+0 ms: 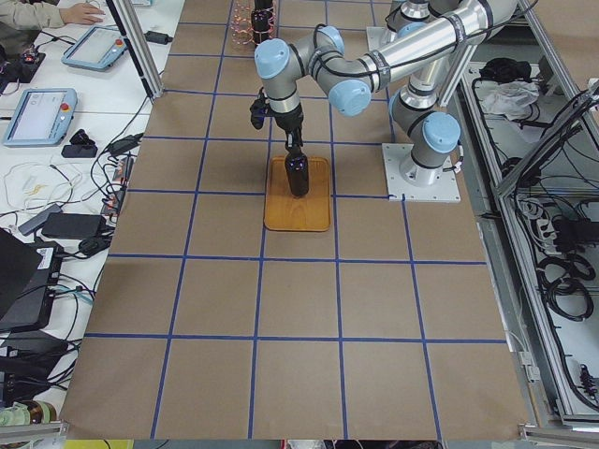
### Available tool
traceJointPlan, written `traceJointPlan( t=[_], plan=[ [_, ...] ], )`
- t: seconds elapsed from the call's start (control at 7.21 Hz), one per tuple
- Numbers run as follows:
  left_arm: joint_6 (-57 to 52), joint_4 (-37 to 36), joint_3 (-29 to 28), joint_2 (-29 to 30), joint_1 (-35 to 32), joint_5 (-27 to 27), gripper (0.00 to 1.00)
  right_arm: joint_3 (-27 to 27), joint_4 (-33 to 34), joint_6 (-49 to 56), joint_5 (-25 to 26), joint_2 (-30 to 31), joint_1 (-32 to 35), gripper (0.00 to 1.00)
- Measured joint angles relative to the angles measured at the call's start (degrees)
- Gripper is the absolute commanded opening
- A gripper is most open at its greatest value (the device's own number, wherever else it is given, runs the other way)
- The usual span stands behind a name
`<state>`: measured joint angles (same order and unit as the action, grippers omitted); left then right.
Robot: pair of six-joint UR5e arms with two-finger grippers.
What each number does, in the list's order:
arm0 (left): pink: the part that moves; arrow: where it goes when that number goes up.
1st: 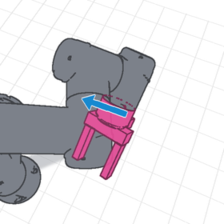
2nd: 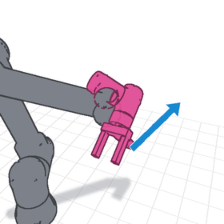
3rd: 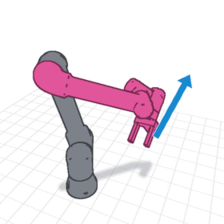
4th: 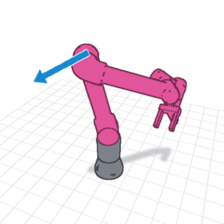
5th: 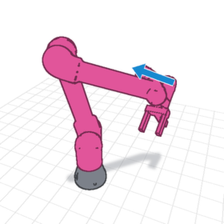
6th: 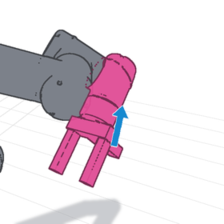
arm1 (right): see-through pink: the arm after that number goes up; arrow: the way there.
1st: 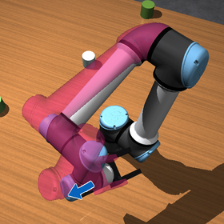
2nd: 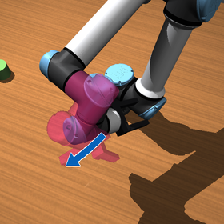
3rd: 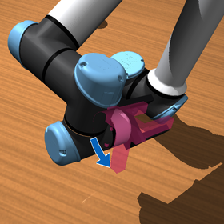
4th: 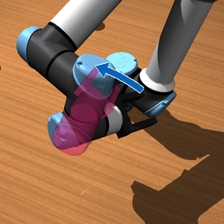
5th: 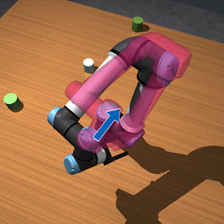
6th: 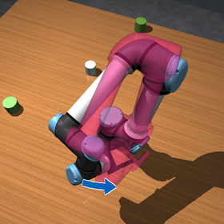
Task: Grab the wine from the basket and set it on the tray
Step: 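Move the bottle with the left gripper and lay it on the tray, then open the left gripper and raise it away from the tray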
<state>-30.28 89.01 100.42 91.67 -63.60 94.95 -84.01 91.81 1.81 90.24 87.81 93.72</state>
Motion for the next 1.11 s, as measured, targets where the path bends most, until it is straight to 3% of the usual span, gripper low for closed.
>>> traceJointPlan(
  t=[0.14,0.28,1.11],
  plan=[
    [0.01,0.01,0.01,0.12,0.02,-0.02,0.85,-0.04,-0.02,-0.03,0.0,-0.02,-0.02,1.0],
    [0.05,0.04,-0.02,0.12,0.05,-0.03,0.98,-0.07,0.01,-0.04,-0.02,-0.04,-0.02,1.0],
    [8.55,0.45,-4.95,-3.98,-4.2,0.25,1.0,-0.43,0.02,-0.01,0.0,-0.15,-0.01,1.0]
  ],
)
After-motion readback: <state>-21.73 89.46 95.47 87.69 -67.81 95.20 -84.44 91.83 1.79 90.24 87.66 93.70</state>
